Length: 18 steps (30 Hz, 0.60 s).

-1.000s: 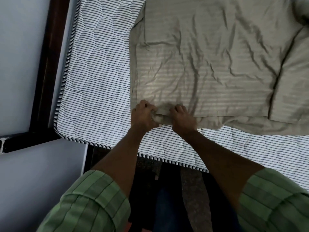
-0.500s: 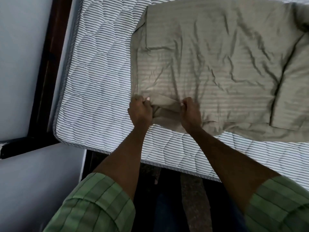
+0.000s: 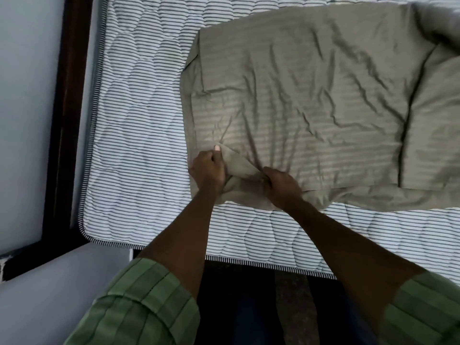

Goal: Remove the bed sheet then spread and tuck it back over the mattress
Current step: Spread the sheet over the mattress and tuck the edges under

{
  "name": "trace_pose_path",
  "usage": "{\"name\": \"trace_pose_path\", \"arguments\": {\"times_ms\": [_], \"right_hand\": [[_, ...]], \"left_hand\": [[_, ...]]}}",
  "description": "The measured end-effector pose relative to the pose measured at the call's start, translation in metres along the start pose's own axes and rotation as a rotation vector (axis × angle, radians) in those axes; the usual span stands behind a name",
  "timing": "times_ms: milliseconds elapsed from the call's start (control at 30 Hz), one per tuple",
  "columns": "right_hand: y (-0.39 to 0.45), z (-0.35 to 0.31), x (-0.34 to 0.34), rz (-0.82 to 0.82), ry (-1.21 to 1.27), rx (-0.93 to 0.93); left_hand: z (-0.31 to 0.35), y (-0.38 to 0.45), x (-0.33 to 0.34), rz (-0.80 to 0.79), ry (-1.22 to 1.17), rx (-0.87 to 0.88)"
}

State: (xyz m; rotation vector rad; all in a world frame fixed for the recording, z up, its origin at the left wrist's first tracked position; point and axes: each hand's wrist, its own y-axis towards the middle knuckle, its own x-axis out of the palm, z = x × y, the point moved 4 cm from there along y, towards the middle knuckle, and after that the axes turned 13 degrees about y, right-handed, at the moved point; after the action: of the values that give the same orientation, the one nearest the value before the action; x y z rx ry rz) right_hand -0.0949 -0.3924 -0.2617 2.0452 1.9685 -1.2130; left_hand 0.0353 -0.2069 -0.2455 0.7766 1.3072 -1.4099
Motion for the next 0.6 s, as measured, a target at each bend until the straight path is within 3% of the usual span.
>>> {"name": "trace_pose_path", "arguments": {"times_ms": [200,333,500,600], "right_hand": [[0.005,-0.002,0.022,-0.404,-0.197,0.015],[0.016,-0.008,0.004,-0.336,-0.202,-0.031],[0.0,-0.003,0.019,-0.361,-0.556,-0.177],[-0.002,-0.004,0.02,-0.233,-0.449,-0.214]], "left_hand": [[-0.013,-0.001,0.012,-0.066,-0.066,-0.269],[-0.01,-0.003,0.014,-0.129,-0.126,-0.287],[-0.022,-0.015,0.016,-0.008,-0.194,-0.187],[-0.027,-0.028,0.014,0.093,-0.203,-0.231]]}}
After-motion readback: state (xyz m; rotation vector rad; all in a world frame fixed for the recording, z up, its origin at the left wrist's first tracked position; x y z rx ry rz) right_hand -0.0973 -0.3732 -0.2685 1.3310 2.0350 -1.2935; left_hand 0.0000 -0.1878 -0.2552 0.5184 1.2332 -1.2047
